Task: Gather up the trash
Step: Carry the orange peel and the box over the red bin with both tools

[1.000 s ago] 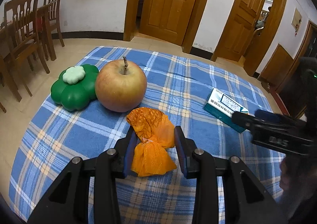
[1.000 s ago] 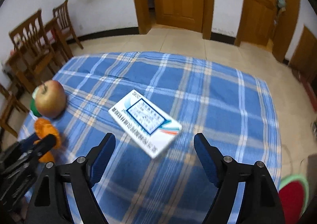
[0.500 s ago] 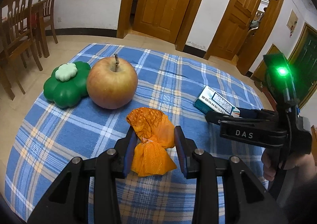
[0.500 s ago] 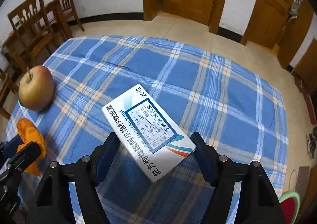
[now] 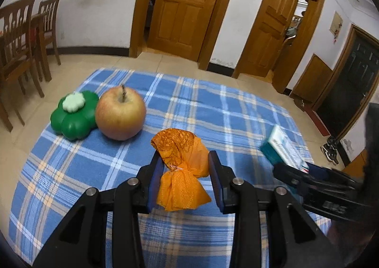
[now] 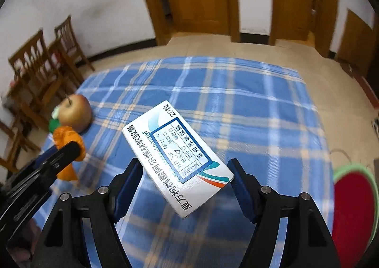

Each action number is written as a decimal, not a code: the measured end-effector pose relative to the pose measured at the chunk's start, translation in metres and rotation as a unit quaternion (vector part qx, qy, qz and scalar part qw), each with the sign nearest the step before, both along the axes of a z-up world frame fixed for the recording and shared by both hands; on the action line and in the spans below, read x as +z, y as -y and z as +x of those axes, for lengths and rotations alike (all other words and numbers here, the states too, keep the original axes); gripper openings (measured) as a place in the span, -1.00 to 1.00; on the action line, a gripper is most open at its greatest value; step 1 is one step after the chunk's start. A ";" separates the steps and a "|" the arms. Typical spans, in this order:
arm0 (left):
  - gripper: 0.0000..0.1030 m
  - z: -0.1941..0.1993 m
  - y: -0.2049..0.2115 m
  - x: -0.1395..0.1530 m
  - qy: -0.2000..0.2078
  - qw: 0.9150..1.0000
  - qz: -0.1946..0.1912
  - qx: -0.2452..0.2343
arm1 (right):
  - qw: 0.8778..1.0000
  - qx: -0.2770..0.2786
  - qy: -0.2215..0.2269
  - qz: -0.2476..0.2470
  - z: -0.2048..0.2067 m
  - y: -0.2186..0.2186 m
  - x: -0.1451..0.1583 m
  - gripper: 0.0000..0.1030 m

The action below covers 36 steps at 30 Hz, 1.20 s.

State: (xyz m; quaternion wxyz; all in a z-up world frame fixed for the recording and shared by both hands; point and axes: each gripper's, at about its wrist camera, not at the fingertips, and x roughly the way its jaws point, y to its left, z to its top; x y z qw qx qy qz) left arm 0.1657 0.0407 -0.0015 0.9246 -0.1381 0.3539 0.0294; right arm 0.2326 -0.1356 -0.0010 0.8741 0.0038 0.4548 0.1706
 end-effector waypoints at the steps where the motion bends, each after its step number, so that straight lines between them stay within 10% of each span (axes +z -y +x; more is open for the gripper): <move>1: -0.27 -0.001 0.003 0.002 0.002 1.000 0.004 -0.004 | 1.000 -0.010 0.002 0.007 -0.007 0.007 0.005 0.45; 17: -0.26 -0.035 0.072 0.042 0.027 0.995 0.009 -0.096 | 0.984 -0.144 0.052 0.089 -0.110 0.122 0.049 0.45; 36: -0.26 -0.034 0.177 0.039 -0.014 0.975 -0.021 -0.221 | 0.950 -0.289 0.021 0.119 -0.152 0.250 0.005 0.47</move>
